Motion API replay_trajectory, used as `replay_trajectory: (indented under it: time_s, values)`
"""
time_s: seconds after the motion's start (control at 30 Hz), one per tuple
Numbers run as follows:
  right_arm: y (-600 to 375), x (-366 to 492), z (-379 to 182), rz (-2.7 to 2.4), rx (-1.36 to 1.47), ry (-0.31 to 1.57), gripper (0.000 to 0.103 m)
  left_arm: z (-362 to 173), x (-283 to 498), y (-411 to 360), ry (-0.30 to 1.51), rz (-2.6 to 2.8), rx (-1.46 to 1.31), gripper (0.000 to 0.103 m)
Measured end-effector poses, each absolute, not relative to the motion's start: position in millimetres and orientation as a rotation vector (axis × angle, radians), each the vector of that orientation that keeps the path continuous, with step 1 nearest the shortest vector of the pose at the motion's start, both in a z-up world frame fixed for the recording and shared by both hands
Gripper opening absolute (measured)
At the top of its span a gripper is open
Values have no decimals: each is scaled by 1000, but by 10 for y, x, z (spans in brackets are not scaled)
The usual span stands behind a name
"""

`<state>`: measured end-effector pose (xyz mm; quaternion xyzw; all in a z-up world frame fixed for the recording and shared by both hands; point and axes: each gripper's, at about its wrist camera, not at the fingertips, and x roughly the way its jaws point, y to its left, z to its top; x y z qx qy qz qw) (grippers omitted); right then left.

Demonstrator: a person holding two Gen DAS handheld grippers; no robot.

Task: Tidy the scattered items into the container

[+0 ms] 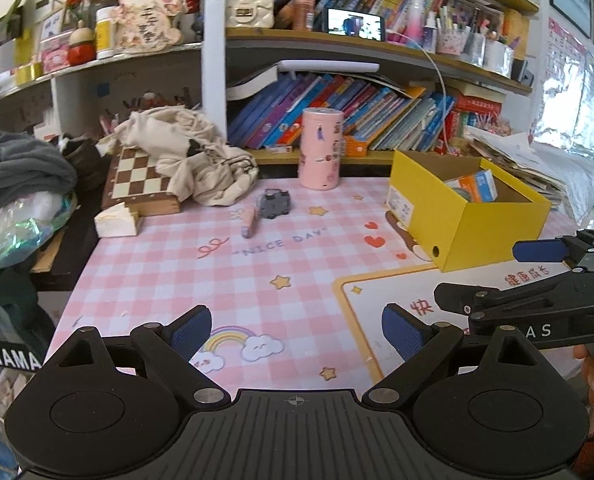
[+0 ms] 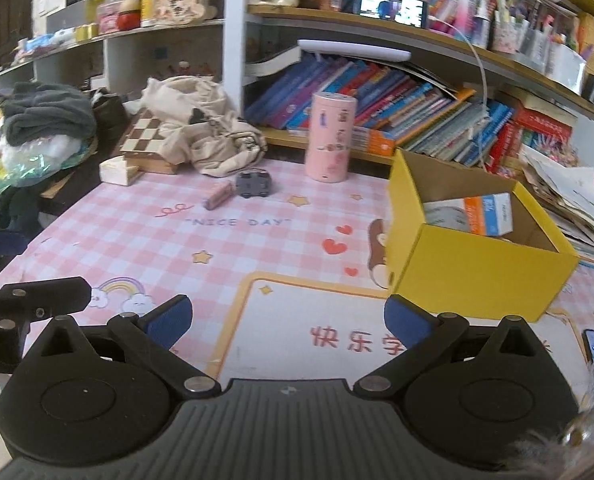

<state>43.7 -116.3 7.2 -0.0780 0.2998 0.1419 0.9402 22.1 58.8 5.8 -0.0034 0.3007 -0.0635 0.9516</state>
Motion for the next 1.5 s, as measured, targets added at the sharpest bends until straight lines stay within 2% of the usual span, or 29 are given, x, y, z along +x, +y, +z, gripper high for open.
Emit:
replay_trajectory:
  time_s: [0.6,1.5]
  values:
    - [-940,749,-44,371,-185,652,103,-48,425,781,651,-62,-40,94]
    - [-666,2280,17,414,-148,623,103,-101,1753,861,631,-62,23,94]
